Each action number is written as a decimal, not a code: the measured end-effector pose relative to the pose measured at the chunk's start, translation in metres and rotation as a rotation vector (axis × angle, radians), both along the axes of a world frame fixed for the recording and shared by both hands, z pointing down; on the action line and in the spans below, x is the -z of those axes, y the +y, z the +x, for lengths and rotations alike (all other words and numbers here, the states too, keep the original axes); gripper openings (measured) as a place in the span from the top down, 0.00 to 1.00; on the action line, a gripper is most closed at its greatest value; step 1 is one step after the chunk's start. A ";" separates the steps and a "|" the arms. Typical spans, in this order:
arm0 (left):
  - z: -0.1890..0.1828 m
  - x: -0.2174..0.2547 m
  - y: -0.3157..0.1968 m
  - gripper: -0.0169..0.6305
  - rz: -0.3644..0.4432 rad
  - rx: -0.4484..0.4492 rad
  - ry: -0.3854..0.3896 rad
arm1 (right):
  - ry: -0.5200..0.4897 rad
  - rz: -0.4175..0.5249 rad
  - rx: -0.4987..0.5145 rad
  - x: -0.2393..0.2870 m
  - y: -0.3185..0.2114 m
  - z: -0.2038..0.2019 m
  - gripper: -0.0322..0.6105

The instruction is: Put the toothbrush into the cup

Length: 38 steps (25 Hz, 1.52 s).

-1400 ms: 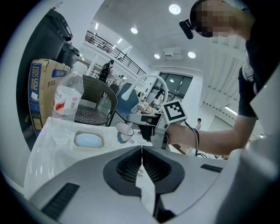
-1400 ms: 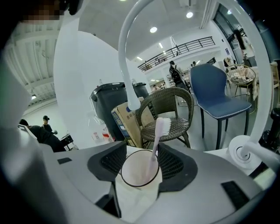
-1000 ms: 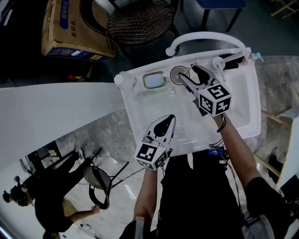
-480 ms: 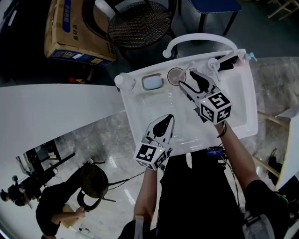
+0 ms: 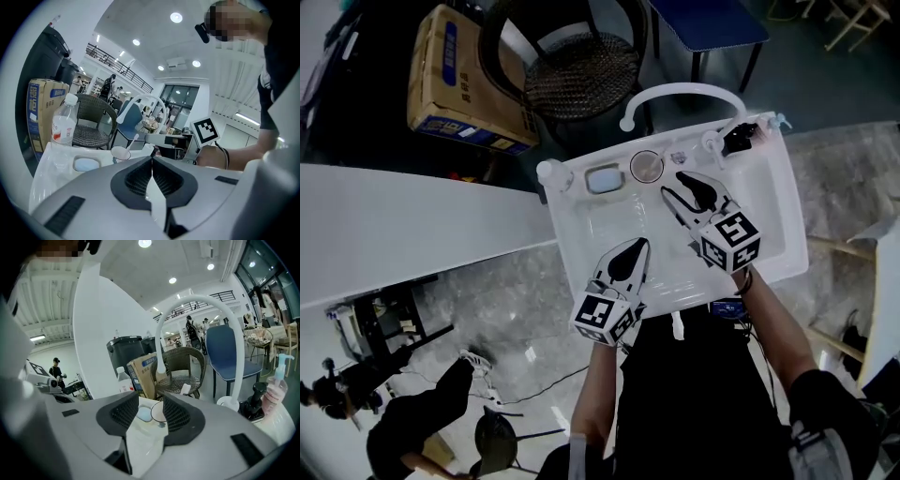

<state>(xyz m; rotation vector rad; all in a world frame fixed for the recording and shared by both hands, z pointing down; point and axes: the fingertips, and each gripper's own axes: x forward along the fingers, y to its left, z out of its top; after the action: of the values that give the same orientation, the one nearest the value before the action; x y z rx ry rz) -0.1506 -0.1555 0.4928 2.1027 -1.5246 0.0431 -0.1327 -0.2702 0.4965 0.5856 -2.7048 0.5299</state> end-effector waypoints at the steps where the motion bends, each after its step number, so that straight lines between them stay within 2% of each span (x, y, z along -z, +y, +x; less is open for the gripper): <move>1: 0.002 0.003 0.001 0.95 0.005 -0.002 -0.003 | -0.001 0.010 0.000 0.004 0.002 0.002 0.69; 6: 0.008 0.019 0.009 0.95 0.034 0.000 -0.021 | 0.008 0.040 0.012 0.020 0.017 0.010 0.85; 12: 0.017 0.035 0.023 0.95 0.061 -0.001 -0.043 | 0.006 0.065 0.073 0.036 0.052 0.016 0.92; 17: 0.031 0.049 0.034 0.96 0.097 -0.024 -0.126 | -0.030 0.062 0.129 0.047 0.077 0.026 0.93; 22: 0.049 0.067 0.043 0.96 0.157 -0.070 -0.122 | -0.088 0.054 0.158 0.069 0.099 0.044 0.93; 26: 0.059 0.079 0.046 0.96 0.175 -0.048 -0.102 | -0.119 0.058 0.209 0.083 0.119 0.062 0.93; 30: 0.073 0.085 0.049 0.96 0.142 -0.016 -0.029 | -0.133 0.047 0.286 0.090 0.136 0.078 0.93; 38: 0.101 0.067 0.058 0.96 0.069 0.040 -0.095 | -0.190 -0.035 0.404 0.070 0.153 0.103 0.93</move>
<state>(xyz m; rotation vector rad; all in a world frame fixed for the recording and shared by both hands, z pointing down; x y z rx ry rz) -0.0499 -0.0972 0.4262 2.1507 -1.6450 0.0782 -0.0294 -0.1167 0.4266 -0.0301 -2.8733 0.5419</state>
